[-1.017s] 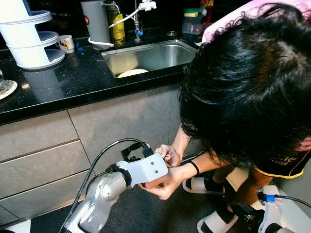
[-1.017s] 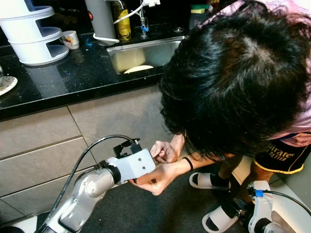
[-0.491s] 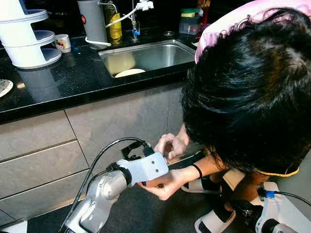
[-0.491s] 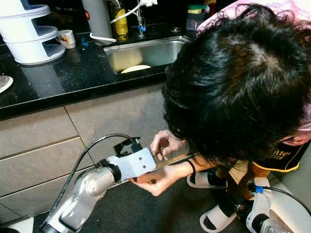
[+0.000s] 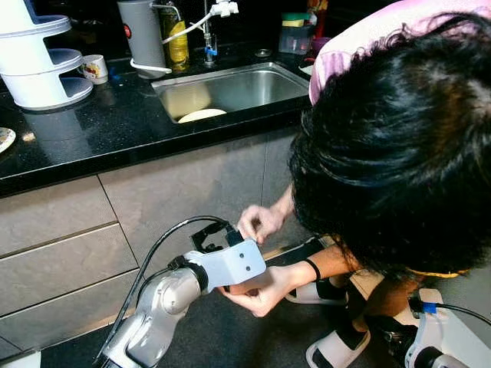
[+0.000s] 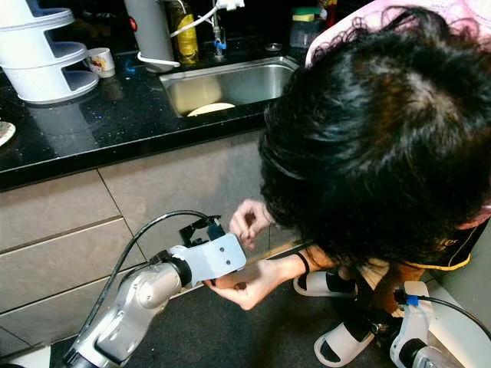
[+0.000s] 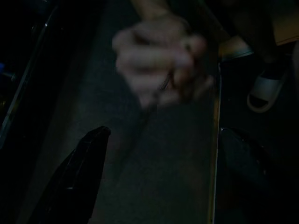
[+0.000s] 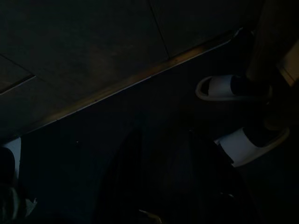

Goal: Kitchen organization

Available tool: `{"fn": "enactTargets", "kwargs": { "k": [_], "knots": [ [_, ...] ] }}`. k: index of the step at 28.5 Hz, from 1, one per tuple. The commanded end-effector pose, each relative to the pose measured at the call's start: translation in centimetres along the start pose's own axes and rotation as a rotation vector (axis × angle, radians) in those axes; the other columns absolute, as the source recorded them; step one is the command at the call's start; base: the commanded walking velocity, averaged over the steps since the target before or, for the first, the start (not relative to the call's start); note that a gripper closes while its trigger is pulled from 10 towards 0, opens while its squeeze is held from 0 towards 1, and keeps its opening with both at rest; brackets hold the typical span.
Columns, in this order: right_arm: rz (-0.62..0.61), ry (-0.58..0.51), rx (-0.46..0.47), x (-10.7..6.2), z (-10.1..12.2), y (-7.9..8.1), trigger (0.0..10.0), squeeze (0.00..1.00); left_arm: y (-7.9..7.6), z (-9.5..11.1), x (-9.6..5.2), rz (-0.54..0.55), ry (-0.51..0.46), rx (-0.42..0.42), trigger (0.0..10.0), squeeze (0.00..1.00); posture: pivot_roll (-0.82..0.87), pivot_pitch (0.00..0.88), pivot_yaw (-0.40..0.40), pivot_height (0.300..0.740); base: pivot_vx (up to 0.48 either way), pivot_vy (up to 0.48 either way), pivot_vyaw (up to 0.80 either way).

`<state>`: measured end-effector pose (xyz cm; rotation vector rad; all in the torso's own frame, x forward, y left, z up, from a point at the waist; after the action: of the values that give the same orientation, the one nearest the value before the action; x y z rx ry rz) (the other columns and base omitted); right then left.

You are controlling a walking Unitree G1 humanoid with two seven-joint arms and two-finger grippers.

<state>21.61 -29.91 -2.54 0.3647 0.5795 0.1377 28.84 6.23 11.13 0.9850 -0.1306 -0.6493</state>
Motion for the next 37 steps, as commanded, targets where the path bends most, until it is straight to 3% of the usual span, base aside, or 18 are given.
{"fn": "enactTargets", "kwargs": {
  "k": [1, 37],
  "knots": [
    [0.004, -0.01, -0.005, 0.07, 0.23, 0.02, 10.0, 0.0, -0.41, 0.08, 0.12, -0.018, 0.0, 0.003, 10.0, 0.0, -0.01, 0.0, -0.01, 0.74, 0.0, 0.0, 0.0],
    [0.016, -0.001, -0.001, 0.38, -0.01, 0.24, 10.0, 0.0, -0.47, -0.23, 0.13, -0.018, 0.001, 0.003, 10.0, 0.0, 0.0, 0.0, -0.006, 0.74, 0.0, 0.0, 0.0]
  ]
}}
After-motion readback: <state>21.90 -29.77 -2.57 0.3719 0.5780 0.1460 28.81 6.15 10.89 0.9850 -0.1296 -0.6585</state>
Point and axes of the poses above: a point about 5 cm out from each wrist's last joint towards the gripper, its own x axis pointing out of the wrist towards the gripper, its own z axis along the axis of the wrist's last joint, y = z × x, the point moved 3 cm from there along x, pointing out of the wrist towards the gripper, and after that the axes turned 8 degrees about x, right-handed, at the moved point
